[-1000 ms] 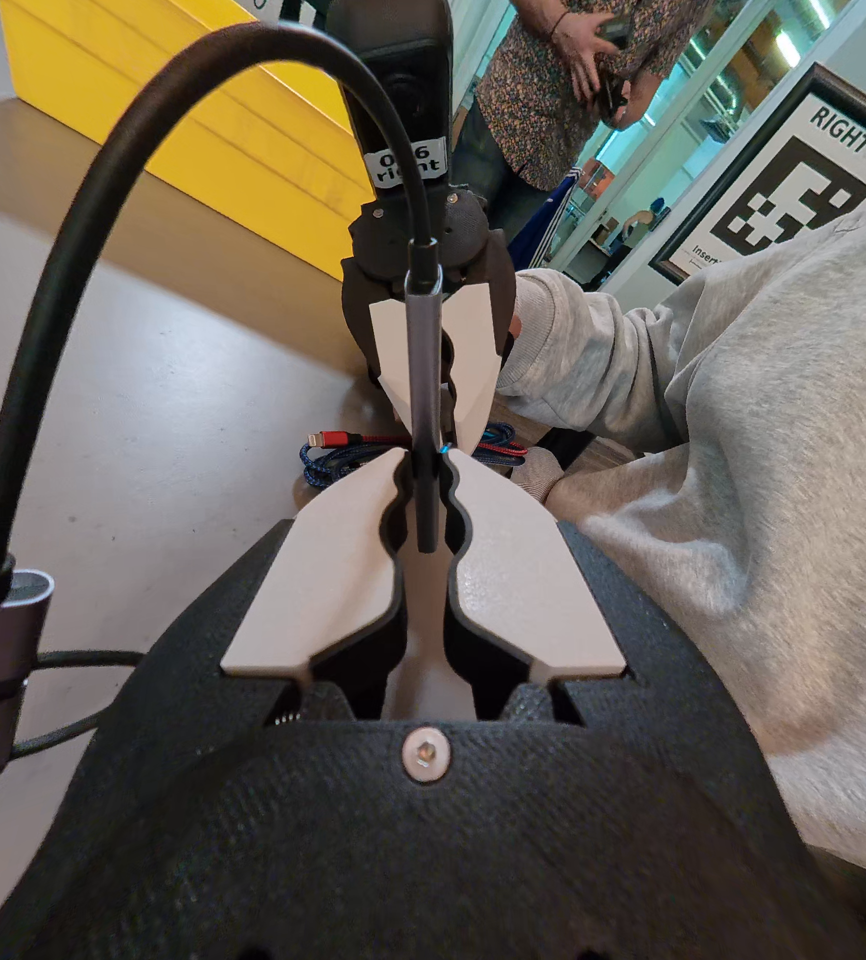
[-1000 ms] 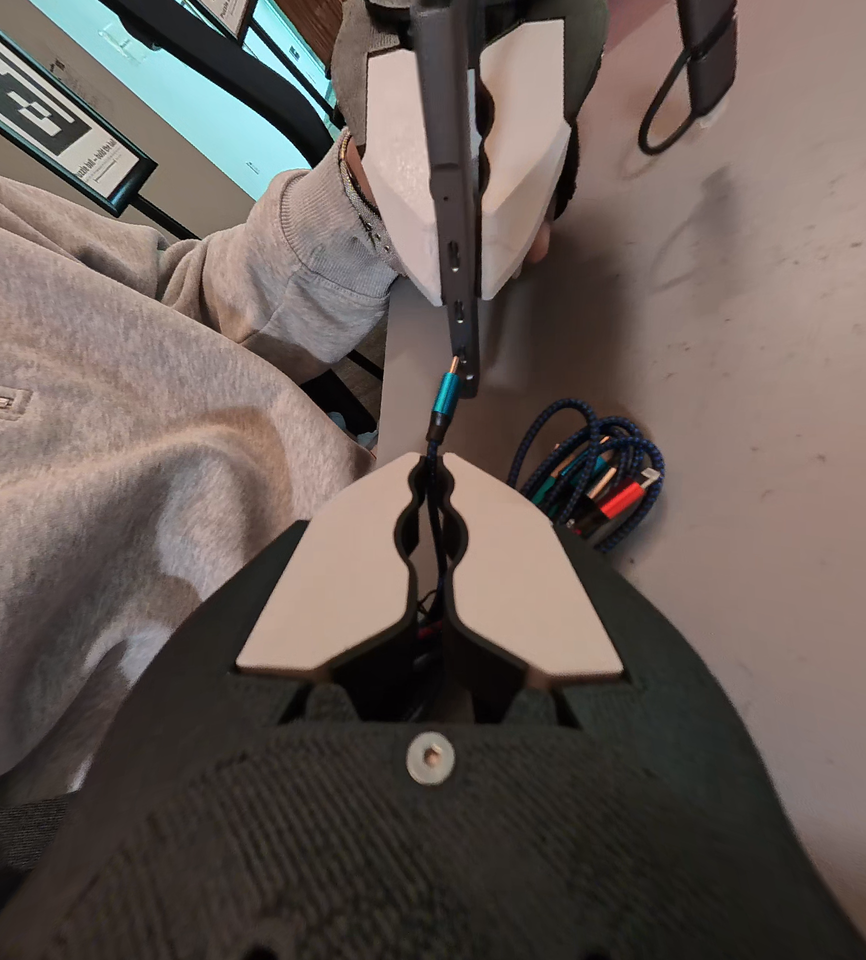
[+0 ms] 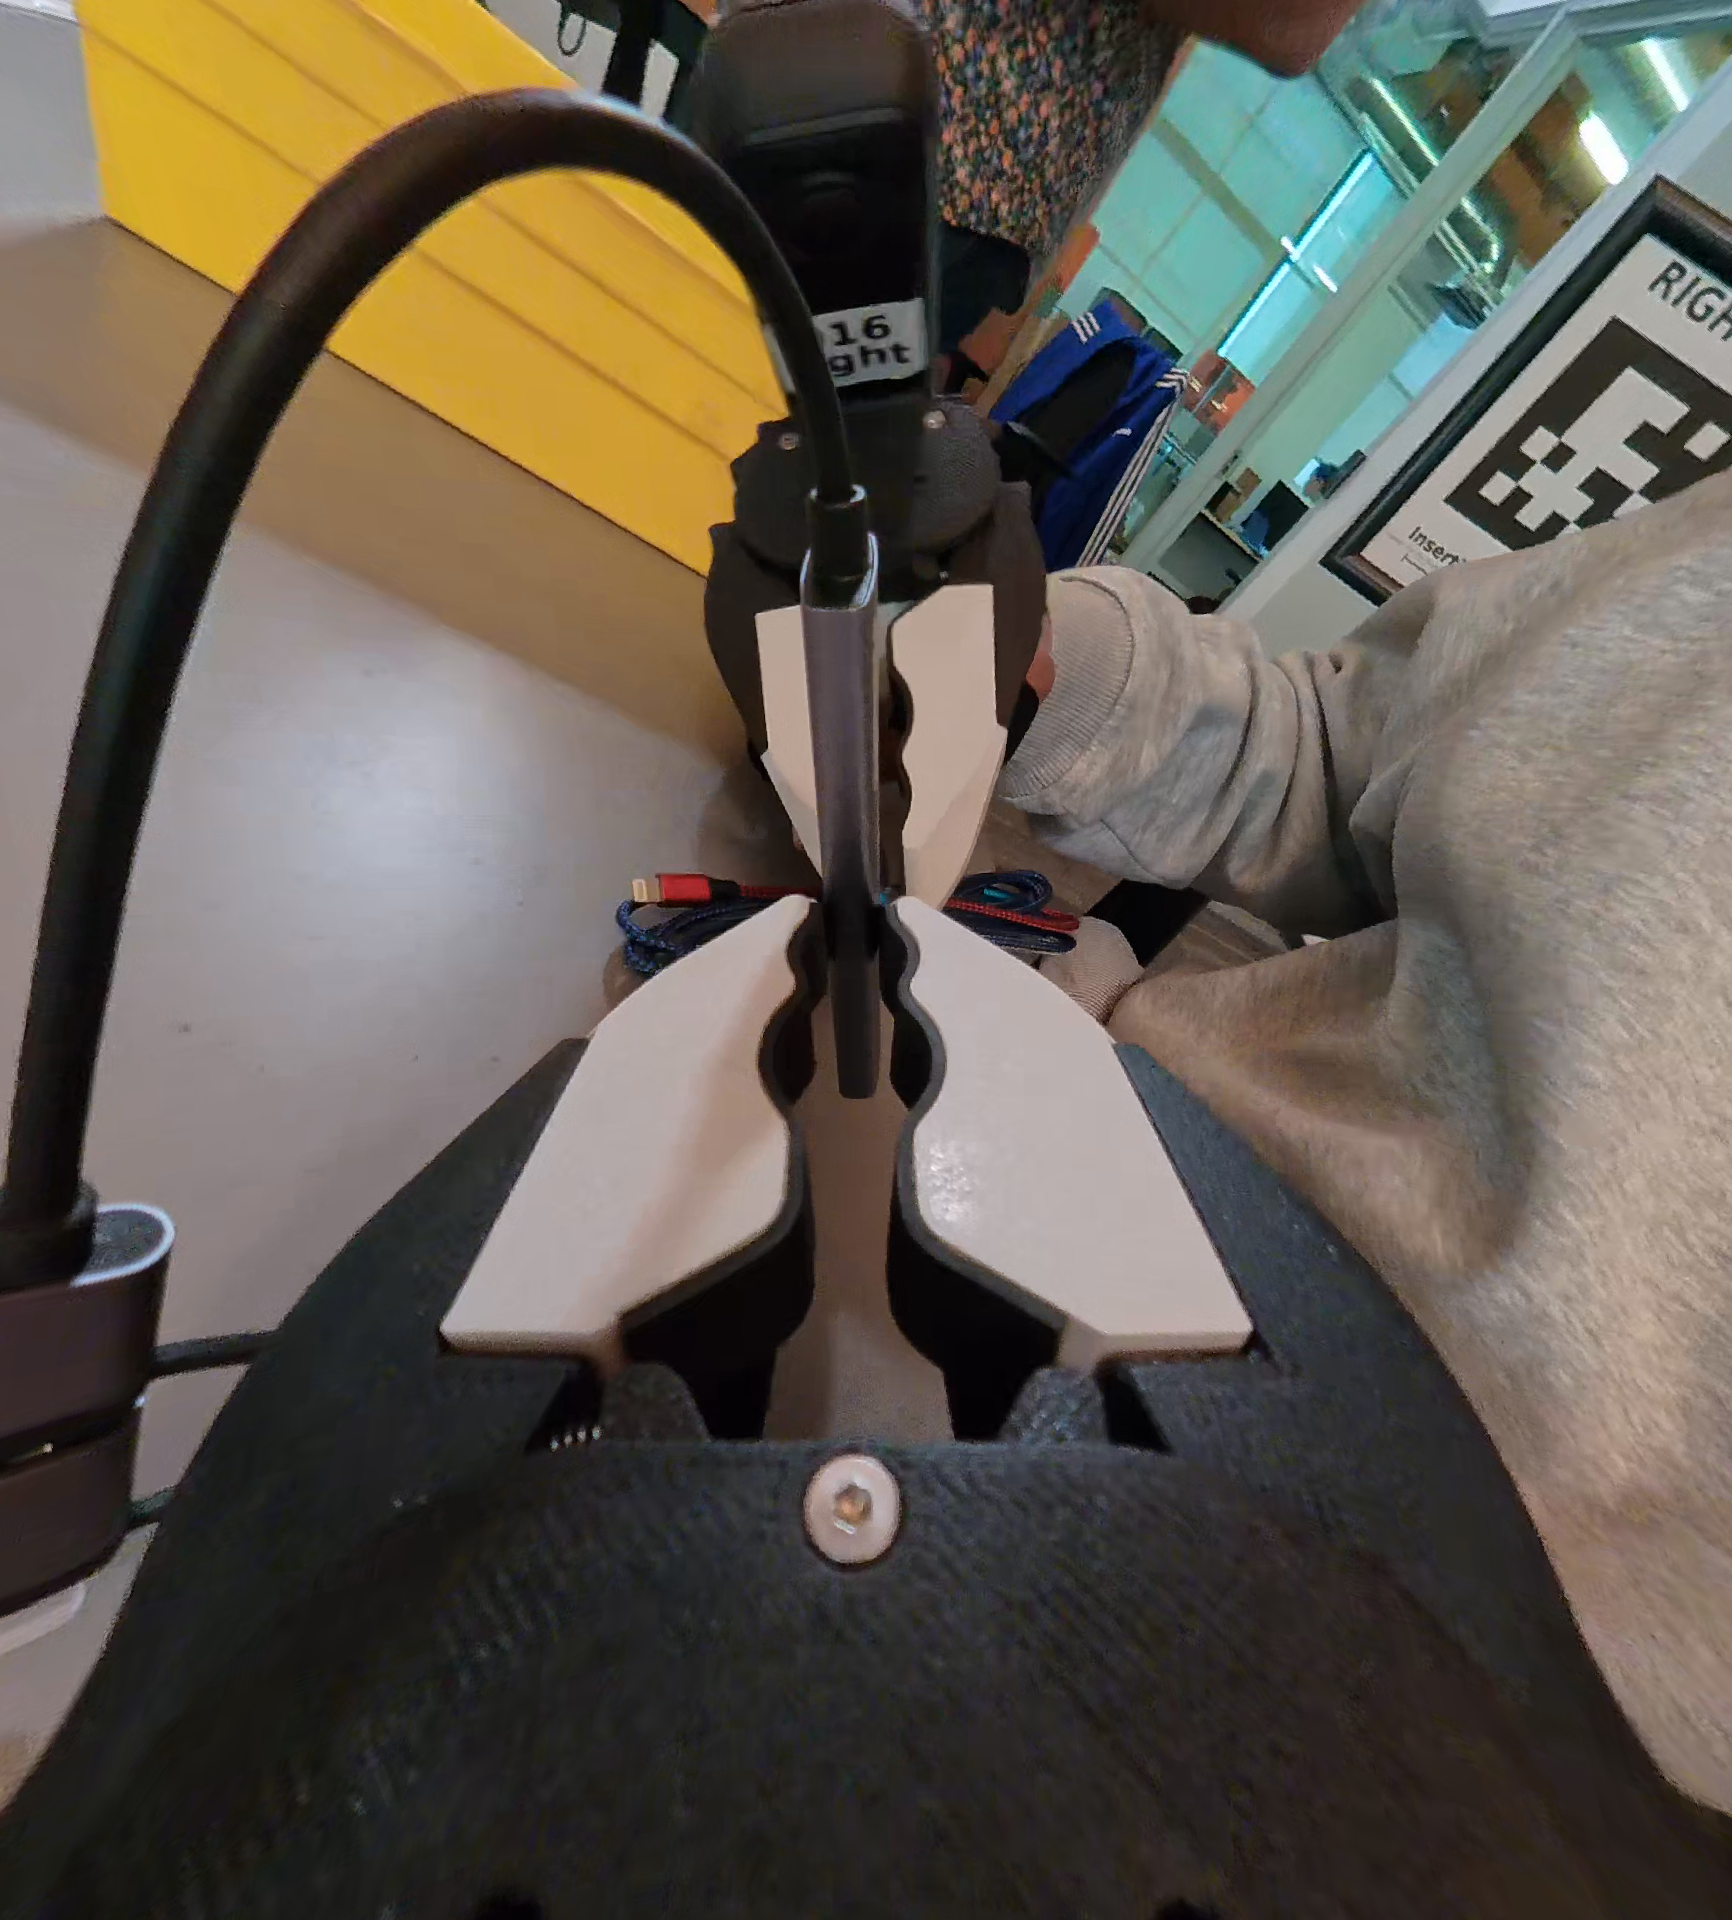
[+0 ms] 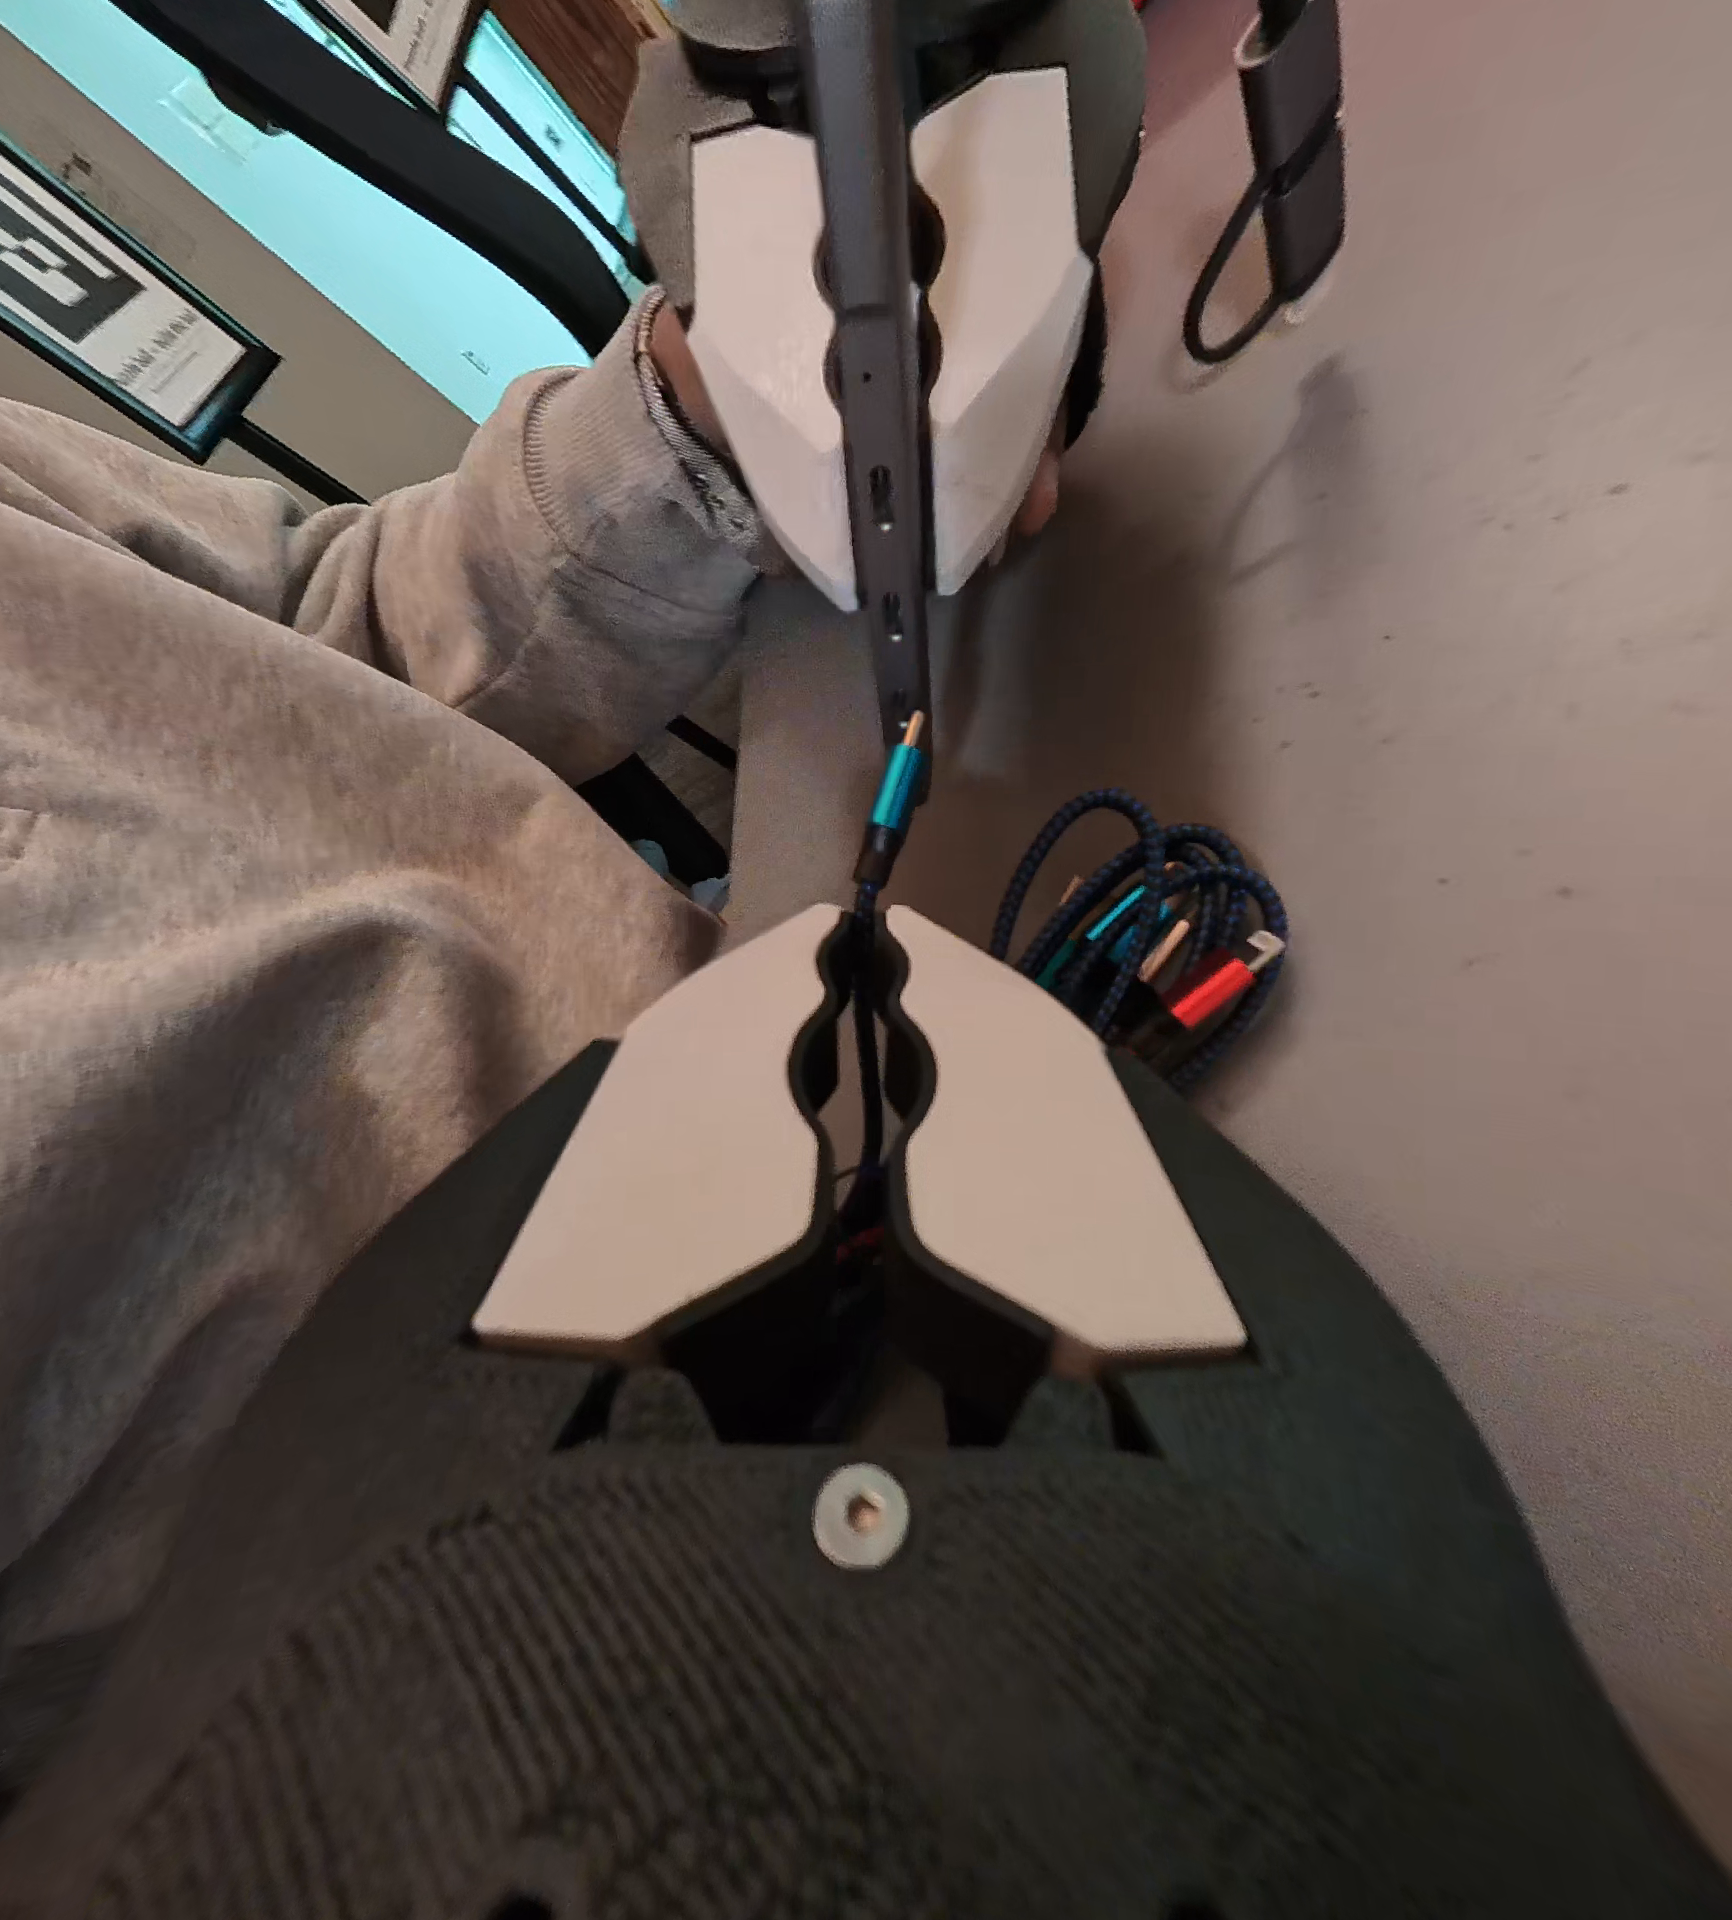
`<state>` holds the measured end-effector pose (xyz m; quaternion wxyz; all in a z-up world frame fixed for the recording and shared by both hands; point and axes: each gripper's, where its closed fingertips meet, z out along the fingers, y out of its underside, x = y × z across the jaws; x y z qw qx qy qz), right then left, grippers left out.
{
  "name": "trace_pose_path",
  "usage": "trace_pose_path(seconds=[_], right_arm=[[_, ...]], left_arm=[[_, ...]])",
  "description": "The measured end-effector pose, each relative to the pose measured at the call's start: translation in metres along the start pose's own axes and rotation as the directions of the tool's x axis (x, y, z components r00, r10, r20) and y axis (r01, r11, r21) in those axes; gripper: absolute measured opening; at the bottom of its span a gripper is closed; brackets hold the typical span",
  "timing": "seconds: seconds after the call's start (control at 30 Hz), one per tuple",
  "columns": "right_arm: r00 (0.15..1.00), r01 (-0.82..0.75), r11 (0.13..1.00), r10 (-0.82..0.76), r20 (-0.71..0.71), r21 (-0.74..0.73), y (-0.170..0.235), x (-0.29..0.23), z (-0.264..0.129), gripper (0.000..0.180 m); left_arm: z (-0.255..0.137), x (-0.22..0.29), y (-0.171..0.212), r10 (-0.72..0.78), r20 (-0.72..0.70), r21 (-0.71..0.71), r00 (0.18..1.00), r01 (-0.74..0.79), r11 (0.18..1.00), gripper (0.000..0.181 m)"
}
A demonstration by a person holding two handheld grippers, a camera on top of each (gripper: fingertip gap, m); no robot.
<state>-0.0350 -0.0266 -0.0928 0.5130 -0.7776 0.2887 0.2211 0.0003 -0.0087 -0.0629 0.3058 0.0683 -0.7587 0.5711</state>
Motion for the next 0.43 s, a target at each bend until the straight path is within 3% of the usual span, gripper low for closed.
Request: trace_pose_path(seconds=[0.2,0.33,0.43], right_arm=[[0.952,0.165,0.986,-0.151,-0.266,0.032,-0.013,0.026,-0.006,0.018],[0.823,0.370,0.929,-0.340,-0.455,-0.025,-0.023,0.036,-0.014,0.031],[0.746,0.506,0.859,-0.480,-0.461,-0.077,-0.028,0.022,-0.007,0.041]], left_arm=[[-0.007,-0.015,-0.001,-0.108,0.050,0.031,0.993,0.106,0.994,0.009],[-0.010,-0.024,0.001,-0.179,0.077,0.039,0.981,0.176,0.984,0.010],[-0.011,-0.028,0.002,-0.213,0.083,0.049,0.974,0.209,0.977,0.010]])
